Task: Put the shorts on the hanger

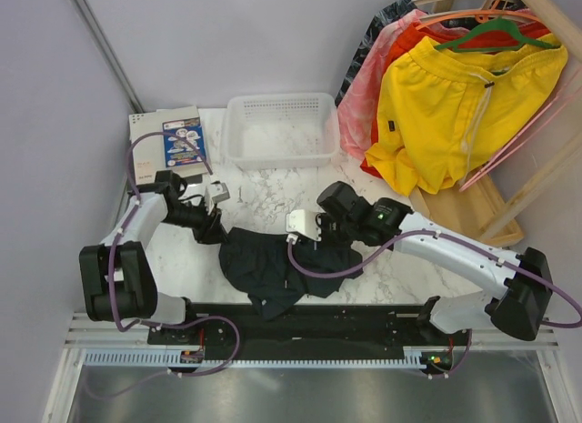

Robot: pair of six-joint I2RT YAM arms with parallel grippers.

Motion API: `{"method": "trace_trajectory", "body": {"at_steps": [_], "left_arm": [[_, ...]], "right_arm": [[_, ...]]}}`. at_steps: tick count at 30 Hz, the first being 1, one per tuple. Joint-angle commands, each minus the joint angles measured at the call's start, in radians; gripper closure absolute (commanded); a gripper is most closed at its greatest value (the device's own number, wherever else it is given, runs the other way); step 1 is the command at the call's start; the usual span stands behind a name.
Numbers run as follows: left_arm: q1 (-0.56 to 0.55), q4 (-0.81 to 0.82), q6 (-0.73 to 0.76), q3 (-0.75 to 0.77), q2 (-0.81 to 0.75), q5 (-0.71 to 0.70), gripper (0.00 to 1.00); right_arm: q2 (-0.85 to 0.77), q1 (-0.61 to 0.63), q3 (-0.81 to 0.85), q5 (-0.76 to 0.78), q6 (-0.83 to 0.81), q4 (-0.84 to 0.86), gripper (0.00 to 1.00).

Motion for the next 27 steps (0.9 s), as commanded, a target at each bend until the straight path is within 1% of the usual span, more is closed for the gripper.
{"method": "trace_trajectory", "body": {"at_steps": [1, 3, 5, 6, 7, 8, 9, 13, 15, 16, 18, 19, 22, 25, 27], "left_arm": [[0.000, -0.122, 0.344, -0.040, -0.050, -0.032, 0.63], [0.003, -0.090, 0.314, -0.044, -0.061, -0.041, 0.58], [0.001, -0.085, 0.298, -0.021, -0.067, -0.001, 0.53], [0.001, -0.082, 0.303, 0.002, -0.073, 0.025, 0.36], [0.000, -0.082, 0.330, 0.012, -0.081, 0.070, 0.24], [-0.002, -0.077, 0.347, 0.019, -0.096, 0.088, 0.18], [-0.008, -0.066, 0.358, 0.034, -0.103, 0.100, 0.16], [-0.051, -0.054, 0.491, 0.059, -0.069, 0.083, 0.16], [-0.084, -0.036, 0.513, 0.080, -0.017, 0.060, 0.16], [-0.127, -0.030, 0.522, 0.093, 0.003, 0.040, 0.17], [-0.182, -0.004, 0.518, 0.134, 0.069, 0.030, 0.18], [-0.201, 0.012, 0.495, 0.146, 0.095, 0.002, 0.19], [-0.245, 0.056, 0.475, 0.193, 0.175, -0.016, 0.21], [-0.288, 0.049, 0.469, 0.237, 0.264, -0.074, 0.23], [-0.298, 0.004, 0.490, 0.281, 0.316, -0.093, 0.24]], "right_arm": [[-0.012, -0.044, -0.013, 0.055, 0.008, -0.010, 1.00], [-0.015, -0.060, -0.015, 0.066, 0.009, 0.001, 1.00], [-0.018, -0.068, -0.018, 0.071, 0.017, 0.008, 1.00], [-0.017, -0.068, -0.016, 0.068, 0.019, 0.007, 1.00], [-0.014, -0.066, -0.015, 0.066, 0.022, 0.008, 1.00], [-0.012, -0.068, -0.015, 0.063, 0.029, 0.008, 1.00], [-0.012, -0.069, -0.015, 0.058, 0.032, 0.010, 1.00], [-0.008, -0.071, -0.018, 0.048, 0.045, 0.016, 1.00], [-0.008, -0.072, -0.018, 0.045, 0.051, 0.021, 1.00], [-0.006, -0.071, -0.015, 0.045, 0.051, 0.019, 1.00], [-0.005, -0.071, -0.010, 0.046, 0.055, 0.018, 1.00], [-0.005, -0.071, -0.007, 0.046, 0.055, 0.015, 1.00], [-0.005, -0.069, -0.001, 0.045, 0.062, 0.008, 1.00], [0.001, -0.071, 0.007, 0.039, 0.069, 0.004, 1.00], [0.008, -0.071, 0.011, 0.037, 0.074, 0.002, 1.00]]}}
